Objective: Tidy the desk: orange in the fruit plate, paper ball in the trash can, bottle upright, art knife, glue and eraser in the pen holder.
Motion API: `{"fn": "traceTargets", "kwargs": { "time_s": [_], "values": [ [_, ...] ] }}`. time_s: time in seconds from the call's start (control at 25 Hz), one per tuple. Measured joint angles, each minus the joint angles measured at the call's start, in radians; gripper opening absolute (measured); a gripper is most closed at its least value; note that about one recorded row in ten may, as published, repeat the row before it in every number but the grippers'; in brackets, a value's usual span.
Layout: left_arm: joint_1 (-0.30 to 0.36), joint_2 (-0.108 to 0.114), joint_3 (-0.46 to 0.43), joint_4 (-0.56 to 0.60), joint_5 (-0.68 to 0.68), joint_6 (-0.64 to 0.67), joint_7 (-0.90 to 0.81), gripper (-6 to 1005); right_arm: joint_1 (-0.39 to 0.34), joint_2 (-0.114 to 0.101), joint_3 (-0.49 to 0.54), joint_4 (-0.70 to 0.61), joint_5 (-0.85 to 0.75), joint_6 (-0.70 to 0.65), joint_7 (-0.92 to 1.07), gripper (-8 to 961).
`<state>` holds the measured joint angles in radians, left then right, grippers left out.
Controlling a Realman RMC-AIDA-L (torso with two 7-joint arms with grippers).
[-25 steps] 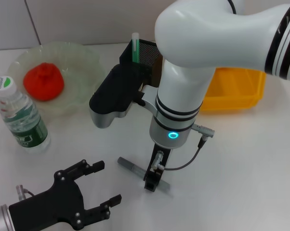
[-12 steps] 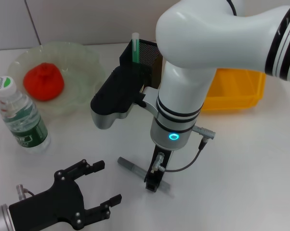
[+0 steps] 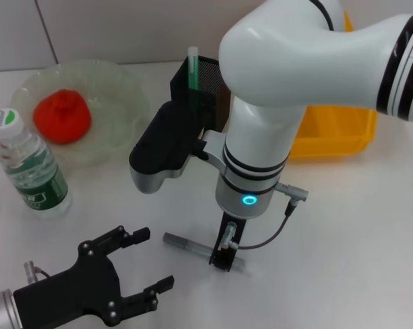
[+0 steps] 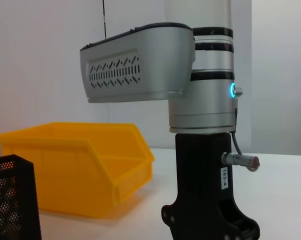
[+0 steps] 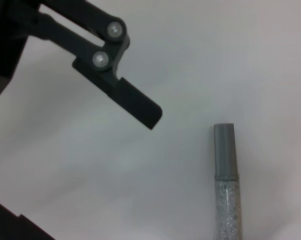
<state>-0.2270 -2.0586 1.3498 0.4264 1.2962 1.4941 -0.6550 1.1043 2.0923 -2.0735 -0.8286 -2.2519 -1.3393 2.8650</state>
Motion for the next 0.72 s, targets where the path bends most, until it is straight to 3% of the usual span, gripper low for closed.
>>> {"fn": "traceTargets", "kwargs": {
  "time_s": [0.16,0.28,0.52,0.72],
  "values": [
    [0.000,0.000,-0.002,0.000,0.000,0.002,0.000,787,-0.014,-0.003,0.026,-0.020,-0.033,-0.015,0.000,149],
    [0.000,0.001,-0.004,0.000,0.000,0.003,0.000,787,-0.051,-0.008,0.118,-0.058,-0.136,-0.046,-0.001,148],
    [0.000,0.004,-0.009,0.000,0.000,0.006,0.000,786,-0.175,-0.009,0.331,-0.355,-0.456,-0.114,-0.075,149],
    [-0.001,0.004,-0.011,0.000,0.000,0.002,0.000,786,-0.230,-0.008,0.360,-0.584,-0.643,-0.130,-0.168,149]
  ]
}}
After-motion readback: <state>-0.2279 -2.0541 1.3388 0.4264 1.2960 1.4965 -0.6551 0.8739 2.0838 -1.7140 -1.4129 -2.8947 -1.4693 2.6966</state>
